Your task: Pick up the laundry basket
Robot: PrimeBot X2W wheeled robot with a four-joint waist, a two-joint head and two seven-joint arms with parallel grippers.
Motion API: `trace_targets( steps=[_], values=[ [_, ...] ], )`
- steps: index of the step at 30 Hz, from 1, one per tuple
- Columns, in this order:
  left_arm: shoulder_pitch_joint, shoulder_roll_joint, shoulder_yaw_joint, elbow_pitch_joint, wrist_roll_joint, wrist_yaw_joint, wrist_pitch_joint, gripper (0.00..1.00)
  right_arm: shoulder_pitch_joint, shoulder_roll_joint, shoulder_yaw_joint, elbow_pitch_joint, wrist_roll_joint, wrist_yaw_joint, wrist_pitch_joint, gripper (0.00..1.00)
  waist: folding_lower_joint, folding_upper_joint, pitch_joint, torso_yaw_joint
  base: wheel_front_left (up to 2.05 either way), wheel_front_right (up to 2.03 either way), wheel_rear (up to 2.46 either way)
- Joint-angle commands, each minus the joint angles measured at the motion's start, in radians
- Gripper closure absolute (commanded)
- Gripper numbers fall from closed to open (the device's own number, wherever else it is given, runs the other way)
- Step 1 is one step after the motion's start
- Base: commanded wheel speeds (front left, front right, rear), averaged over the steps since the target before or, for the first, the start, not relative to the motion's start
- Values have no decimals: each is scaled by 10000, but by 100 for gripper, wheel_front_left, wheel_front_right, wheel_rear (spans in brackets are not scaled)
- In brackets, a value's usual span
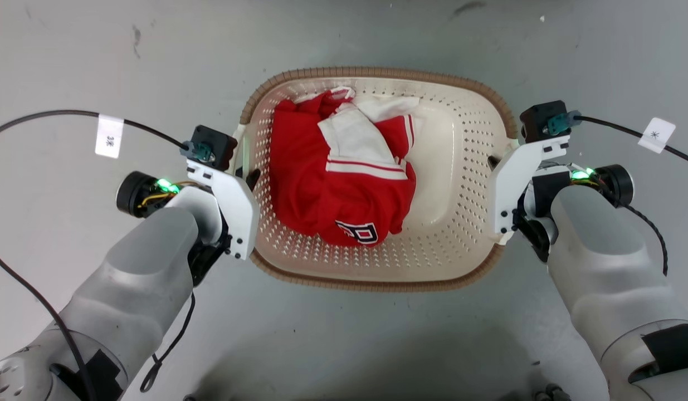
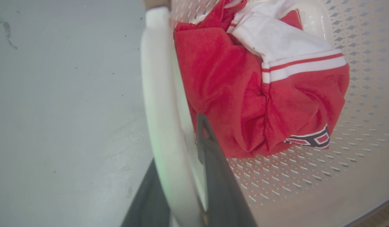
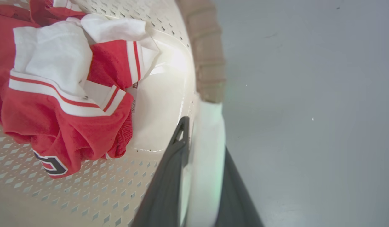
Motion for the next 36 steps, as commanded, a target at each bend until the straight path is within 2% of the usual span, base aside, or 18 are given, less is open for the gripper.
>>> trace_targets(
  steps=[1, 6, 13, 17, 27, 36],
  values=[
    [132, 133, -235, -98, -144, 15, 49, 100, 133, -76, 112, 85, -133, -3, 108, 100, 0, 0, -476, -23, 0, 0, 0],
    [342, 263, -780, -446, -559, -2, 461, 100, 260, -67, 286, 169, -253, -3, 590, 100, 0, 0, -1268, -62, 0, 0, 0],
    [790, 819, -1516, -1406, -1283, -5, 2192, 100, 564, -82, 932, 273, -85, -3, 2215, 100, 0, 0, -3065, -131, 0, 0, 0],
    [1047, 1145, -1651, -2257, -1786, -22, 3531, 100, 747, -82, 1637, 72, 346, -3, 3367, 100, 0, 0, -4105, -147, 0, 0, 0],
    [1765, 1831, -1713, -3625, -2484, -51, 5595, 100, 1278, -45, 3173, -778, 2045, 13, 6144, 100, 0, 0, -6206, -298, 0, 0, 0],
    [2226, 2066, -1717, -4027, -2801, -52, 6709, 100, 1555, -42, 3908, -1006, 2987, 22, 7337, 100, 0, 0, -7456, -411, 0, 0, 0]
  ],
)
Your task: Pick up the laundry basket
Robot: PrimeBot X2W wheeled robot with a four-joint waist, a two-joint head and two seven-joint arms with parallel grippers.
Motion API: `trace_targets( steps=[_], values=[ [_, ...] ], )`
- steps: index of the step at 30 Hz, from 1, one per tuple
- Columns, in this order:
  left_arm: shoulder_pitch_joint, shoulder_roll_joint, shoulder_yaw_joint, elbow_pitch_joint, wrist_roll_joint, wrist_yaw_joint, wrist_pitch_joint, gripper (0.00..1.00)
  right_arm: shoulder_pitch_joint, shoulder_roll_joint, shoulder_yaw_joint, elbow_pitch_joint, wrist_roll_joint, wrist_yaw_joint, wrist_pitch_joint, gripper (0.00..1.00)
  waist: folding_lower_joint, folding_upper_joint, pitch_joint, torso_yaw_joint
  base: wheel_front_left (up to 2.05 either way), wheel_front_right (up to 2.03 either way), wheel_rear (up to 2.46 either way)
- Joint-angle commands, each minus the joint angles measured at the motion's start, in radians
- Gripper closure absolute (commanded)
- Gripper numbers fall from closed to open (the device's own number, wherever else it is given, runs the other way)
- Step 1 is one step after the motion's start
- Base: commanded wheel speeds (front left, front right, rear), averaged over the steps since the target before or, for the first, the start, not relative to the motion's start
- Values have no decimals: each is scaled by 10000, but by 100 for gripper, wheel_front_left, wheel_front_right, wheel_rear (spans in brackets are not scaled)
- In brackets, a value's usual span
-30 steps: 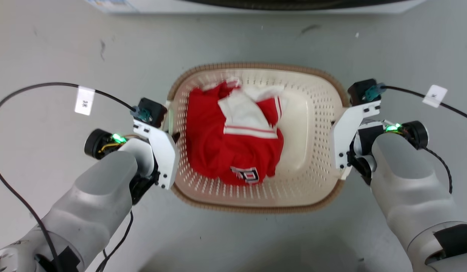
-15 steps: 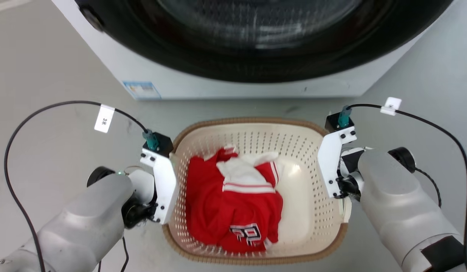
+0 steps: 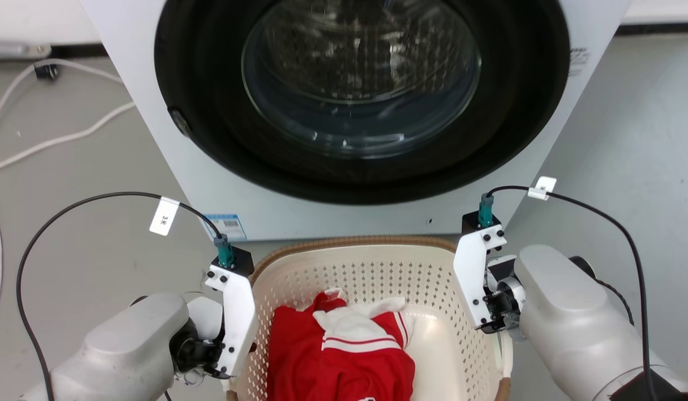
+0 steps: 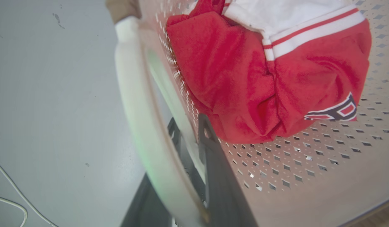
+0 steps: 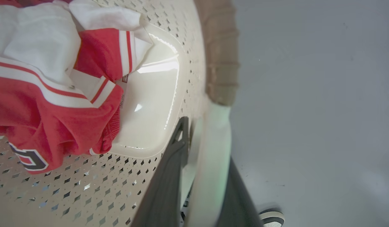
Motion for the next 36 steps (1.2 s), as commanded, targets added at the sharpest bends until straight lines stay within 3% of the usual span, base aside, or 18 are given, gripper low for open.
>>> trace_targets(
  steps=[1, 18, 36],
  values=[
    [95, -35, -77, -139, -22, -134, 234, 100, 40, 1, 144, -122, 70, 53, 104, 100, 3, 0, -424, -56, 0, 0, 0],
    [323, -462, -84, -261, -295, -161, 1578, 100, 62, 1, 995, -147, 1053, 83, 769, 100, 3, 0, -1528, 103, 0, 0, 0],
    [261, -381, -75, -186, -690, -160, 1579, 100, -231, -9, 1281, 248, 1567, 82, 688, 100, 3, 0, -1662, 76, 0, 0, 0]
  ],
)
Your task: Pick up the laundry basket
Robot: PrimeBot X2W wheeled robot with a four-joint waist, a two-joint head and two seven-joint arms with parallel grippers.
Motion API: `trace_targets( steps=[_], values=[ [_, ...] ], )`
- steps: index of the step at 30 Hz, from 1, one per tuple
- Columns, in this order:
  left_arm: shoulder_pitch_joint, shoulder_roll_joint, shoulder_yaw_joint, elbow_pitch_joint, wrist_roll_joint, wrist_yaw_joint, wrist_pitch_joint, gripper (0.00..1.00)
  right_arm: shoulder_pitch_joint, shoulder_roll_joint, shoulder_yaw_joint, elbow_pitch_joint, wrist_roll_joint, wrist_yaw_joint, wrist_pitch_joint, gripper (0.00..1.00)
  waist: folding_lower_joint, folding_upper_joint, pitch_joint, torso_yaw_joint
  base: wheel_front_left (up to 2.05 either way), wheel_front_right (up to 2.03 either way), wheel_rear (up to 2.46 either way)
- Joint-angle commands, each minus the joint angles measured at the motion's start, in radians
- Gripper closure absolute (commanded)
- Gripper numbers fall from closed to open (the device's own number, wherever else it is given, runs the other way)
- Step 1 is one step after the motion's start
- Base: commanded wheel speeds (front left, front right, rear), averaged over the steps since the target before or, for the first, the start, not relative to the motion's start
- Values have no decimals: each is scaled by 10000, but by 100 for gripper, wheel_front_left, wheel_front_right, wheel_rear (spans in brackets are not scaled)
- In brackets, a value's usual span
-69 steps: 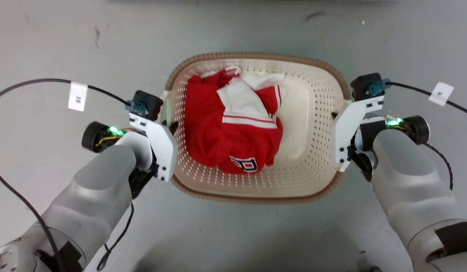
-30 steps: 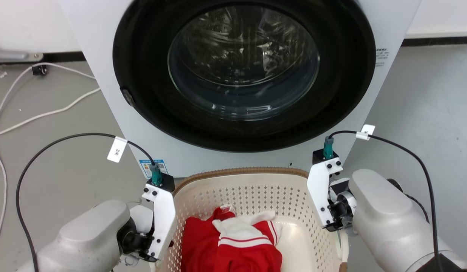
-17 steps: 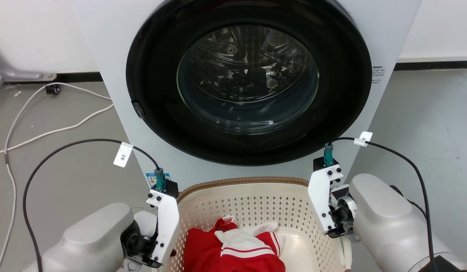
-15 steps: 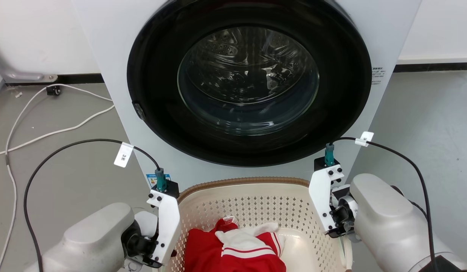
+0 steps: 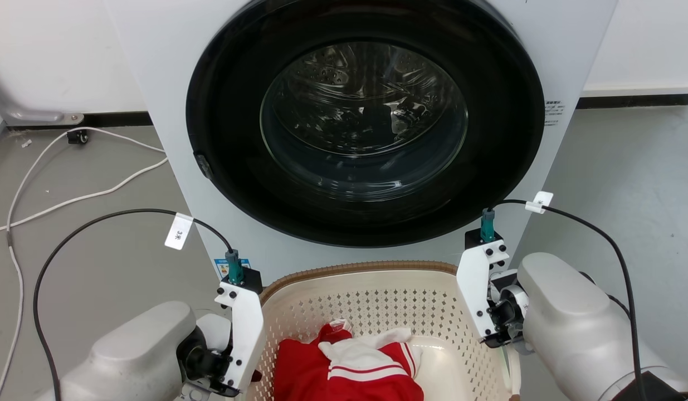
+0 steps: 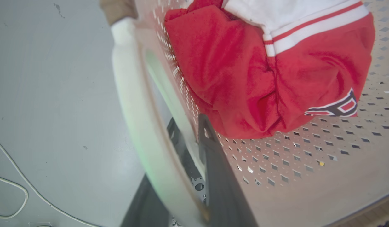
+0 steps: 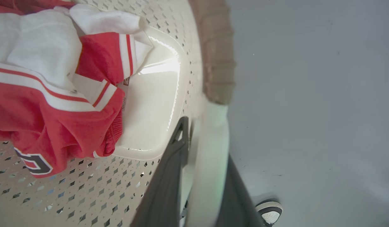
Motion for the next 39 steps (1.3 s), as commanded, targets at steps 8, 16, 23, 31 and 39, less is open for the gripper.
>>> trace_targets(
  steps=[8, 16, 23, 31, 39],
  values=[
    [-138, -143, -83, -136, -46, -191, 165, 100, -284, 178, 212, -31, 213, 119, -60, 100, 0, 0, 15, -76, 0, 0, 0],
    [-151, -127, -78, -223, 0, -191, 169, 100, -343, 206, 314, 66, 345, 119, -16, 100, 0, 0, 8, -148, 0, 0, 0],
    [-121, -101, -76, -170, 22, -191, 126, 100, -385, 192, 373, 288, 395, 119, -22, 100, 0, 0, 2, -189, 0, 0, 0],
    [-200, -159, -61, -107, -75, -185, -79, 100, -424, 199, 434, 467, 411, 119, -4, 100, 0, 0, -20, -218, 0, 0, 0],
    [-202, -98, -65, -138, -33, -186, 100, 100, -384, 198, 518, 368, 579, 119, 12, 100, 0, 0, -24, -236, 0, 0, 0]
  ],
)
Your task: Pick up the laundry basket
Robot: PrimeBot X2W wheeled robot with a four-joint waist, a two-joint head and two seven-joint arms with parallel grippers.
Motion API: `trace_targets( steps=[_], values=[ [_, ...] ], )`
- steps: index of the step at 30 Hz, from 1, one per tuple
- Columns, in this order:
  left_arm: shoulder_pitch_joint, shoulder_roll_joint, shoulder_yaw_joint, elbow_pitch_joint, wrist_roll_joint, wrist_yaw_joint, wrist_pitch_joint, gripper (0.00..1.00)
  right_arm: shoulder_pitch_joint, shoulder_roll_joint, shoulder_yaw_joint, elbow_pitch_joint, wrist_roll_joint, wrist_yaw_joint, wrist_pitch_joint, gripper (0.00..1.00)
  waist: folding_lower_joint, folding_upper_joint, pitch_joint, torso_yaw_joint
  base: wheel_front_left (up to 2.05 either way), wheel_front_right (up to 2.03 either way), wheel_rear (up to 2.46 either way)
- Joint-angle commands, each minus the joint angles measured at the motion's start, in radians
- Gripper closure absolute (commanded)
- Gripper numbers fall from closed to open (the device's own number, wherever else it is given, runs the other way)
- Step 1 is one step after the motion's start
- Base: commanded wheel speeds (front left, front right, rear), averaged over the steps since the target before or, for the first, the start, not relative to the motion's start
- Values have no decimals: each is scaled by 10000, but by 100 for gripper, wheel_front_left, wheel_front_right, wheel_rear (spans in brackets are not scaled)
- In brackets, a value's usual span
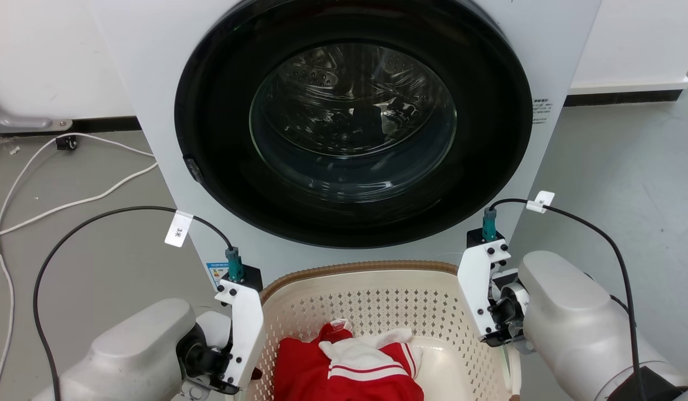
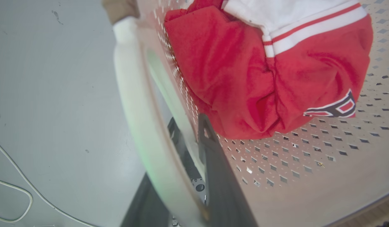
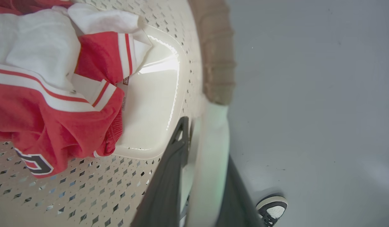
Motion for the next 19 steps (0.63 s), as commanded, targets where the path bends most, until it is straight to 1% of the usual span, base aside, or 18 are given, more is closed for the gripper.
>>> trace_targets(
  steps=[1, 19],
  values=[
    [-99, -113, -35, -144, 56, -178, 61, 100, -122, 128, 61, -70, 7, 119, -5, 100, 0, 0, 1, 0, 0, 0, 0],
    [-79, -48, -36, -133, 71, -177, 113, 100, -219, 122, 207, 64, 191, 120, -67, 100, 0, 0, 13, 3, 0, 0, 0]
  ],
)
